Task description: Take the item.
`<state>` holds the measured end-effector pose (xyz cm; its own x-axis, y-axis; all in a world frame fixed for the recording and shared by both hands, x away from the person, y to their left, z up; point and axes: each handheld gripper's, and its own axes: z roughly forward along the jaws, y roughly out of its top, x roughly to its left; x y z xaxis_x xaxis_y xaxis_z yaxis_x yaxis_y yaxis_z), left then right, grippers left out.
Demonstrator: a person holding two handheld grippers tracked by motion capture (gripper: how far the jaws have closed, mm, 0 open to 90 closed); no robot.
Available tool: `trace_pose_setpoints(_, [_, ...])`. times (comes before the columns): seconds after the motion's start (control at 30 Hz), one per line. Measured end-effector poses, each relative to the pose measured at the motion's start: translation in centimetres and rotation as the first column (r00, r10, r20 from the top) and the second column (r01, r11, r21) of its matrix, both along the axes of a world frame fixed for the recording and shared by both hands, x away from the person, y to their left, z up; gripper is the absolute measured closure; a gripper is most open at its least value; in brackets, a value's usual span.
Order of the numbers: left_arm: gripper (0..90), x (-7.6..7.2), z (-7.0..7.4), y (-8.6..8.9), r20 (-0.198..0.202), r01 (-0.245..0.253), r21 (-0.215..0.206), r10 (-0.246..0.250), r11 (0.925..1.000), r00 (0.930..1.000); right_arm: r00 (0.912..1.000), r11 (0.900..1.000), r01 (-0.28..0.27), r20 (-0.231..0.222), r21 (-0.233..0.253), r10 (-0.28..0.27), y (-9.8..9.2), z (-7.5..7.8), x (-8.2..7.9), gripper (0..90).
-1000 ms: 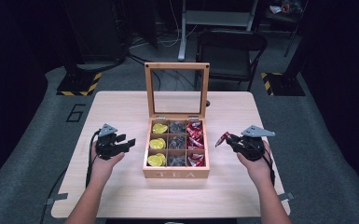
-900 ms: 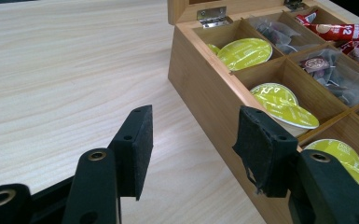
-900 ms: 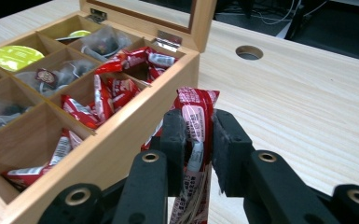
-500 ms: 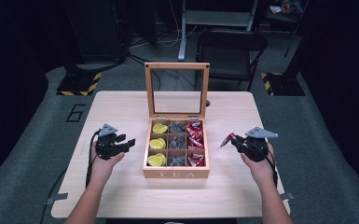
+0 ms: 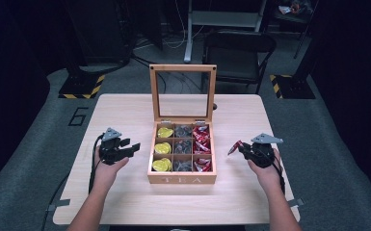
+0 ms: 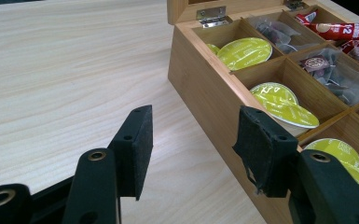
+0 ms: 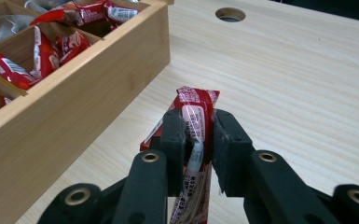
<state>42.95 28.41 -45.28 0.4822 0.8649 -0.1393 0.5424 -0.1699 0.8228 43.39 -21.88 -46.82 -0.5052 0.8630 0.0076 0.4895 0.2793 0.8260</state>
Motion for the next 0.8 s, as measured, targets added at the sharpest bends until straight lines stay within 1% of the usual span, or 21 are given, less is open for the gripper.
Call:
trace_pose_setpoints(0.17, [46.3, 0.0, 0.0, 0.0, 0.001, 0.000, -0.001, 0.000, 1.0000, 1.0000, 0.9992, 0.999, 0.020, -0.035, 0.042, -0.018, -0.5, -0.9, 0.5, 74.7])
trace_pose_setpoints(0.23, [46.2, 0.0, 0.0, 0.0, 0.003, -0.001, -0.001, 0.001, 1.0000, 1.0000, 0.9985, 0.998, 0.031, -0.047, 0.047, -0.029, -0.7, -1.2, 0.7, 74.7])
trace_pose_setpoints(0.33, [46.2, 0.0, 0.0, 0.0, 0.005, -0.002, -0.003, 0.002, 1.0000, 1.0000, 0.9974, 0.998, 0.046, -0.056, 0.030, -0.045, -0.9, -1.6, 0.9, 74.4])
trace_pose_setpoints(0.37, [46.2, 0.0, 0.0, 0.0, 0.005, -0.002, -0.003, 0.002, 1.0000, 1.0000, 0.9973, 0.998, 0.050, -0.056, 0.031, -0.048, -1.0, -1.7, 0.9, 74.3])
trace_pose_setpoints(0.4, [46.2, 0.0, 0.0, 0.0, 0.004, -0.001, -0.002, 0.001, 1.0000, 1.0000, 0.9962, 0.997, 0.060, -0.066, 0.039, -0.057, -1.0, -1.7, 0.9, 74.2])
trace_pose_setpoints(0.47, [46.2, 0.0, 0.0, 0.0, 0.007, 0.002, 0.001, -0.002, 1.0000, 1.0000, 0.9952, 0.997, 0.071, -0.069, 0.031, -0.069, -1.2, -1.9, 1.0, 74.0])
trace_pose_setpoints(0.6, [46.1, 0.0, 0.0, 0.0, 0.007, 0.002, 0.002, -0.002, 1.0000, 1.0000, 0.9932, 0.996, 0.085, -0.082, 0.029, -0.083, -1.5, -2.3, 1.2, 74.0])
trace_pose_setpoints(0.63, [46.1, 0.0, 0.0, 0.0, 0.005, 0.002, 0.002, -0.002, 1.0000, 1.0000, 0.9930, 0.996, 0.087, -0.083, 0.021, -0.085, -1.6, -2.3, 1.2, 74.0])
trace_pose_setpoints(0.67, [46.1, 0.0, 0.0, 0.0, 0.004, 0.000, 0.001, 0.000, 1.0000, 1.0000, 0.9916, 0.995, 0.094, -0.092, 0.038, -0.091, -1.6, -2.3, 1.2, 73.9])
trace_pose_setpoints(0.73, [46.1, 0.0, 0.0, 0.0, 0.004, 0.000, 0.001, 0.000, 1.0000, 1.0000, 0.9907, 0.994, 0.103, -0.092, 0.023, -0.100, -1.7, -2.5, 1.3, 73.9])
trace_pose_setpoints(0.8, [46.0, 0.0, 0.0, 0.0, 0.007, 0.001, 0.000, -0.001, 1.0000, 1.0000, 0.9896, 0.994, 0.106, -0.101, 0.026, -0.102, -1.8, -2.6, 1.3, 73.8])
